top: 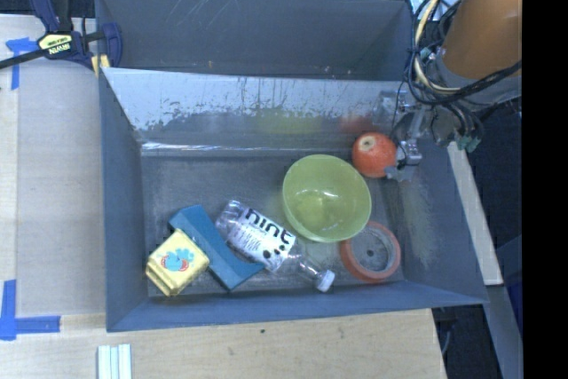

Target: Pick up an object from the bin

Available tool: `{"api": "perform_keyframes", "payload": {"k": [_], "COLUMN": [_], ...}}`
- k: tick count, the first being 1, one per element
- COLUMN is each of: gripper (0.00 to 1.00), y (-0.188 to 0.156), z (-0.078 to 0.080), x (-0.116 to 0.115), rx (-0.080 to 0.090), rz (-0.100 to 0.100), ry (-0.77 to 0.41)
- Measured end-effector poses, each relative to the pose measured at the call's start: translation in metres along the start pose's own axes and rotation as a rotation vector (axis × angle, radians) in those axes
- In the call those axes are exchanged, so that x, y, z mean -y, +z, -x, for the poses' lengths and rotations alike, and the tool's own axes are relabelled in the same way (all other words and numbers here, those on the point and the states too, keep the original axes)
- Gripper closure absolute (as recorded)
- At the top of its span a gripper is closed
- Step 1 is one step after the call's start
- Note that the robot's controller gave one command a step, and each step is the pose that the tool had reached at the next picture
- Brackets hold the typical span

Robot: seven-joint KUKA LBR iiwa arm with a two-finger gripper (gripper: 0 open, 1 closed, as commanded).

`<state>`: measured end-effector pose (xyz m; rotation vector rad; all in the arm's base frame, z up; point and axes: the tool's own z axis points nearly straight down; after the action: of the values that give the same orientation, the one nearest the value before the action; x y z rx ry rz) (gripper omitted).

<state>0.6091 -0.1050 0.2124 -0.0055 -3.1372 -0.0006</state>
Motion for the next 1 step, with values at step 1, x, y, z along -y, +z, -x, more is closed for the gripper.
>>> {"api": "perform_keyframes", "payload": {"k": [1], "gripper": [0.0], "y": [-0.0053], "z": [0.0016], "x": [-0.0005], "rx": [0.009], "rz": [-0.001], "ry": [-0.003]}}
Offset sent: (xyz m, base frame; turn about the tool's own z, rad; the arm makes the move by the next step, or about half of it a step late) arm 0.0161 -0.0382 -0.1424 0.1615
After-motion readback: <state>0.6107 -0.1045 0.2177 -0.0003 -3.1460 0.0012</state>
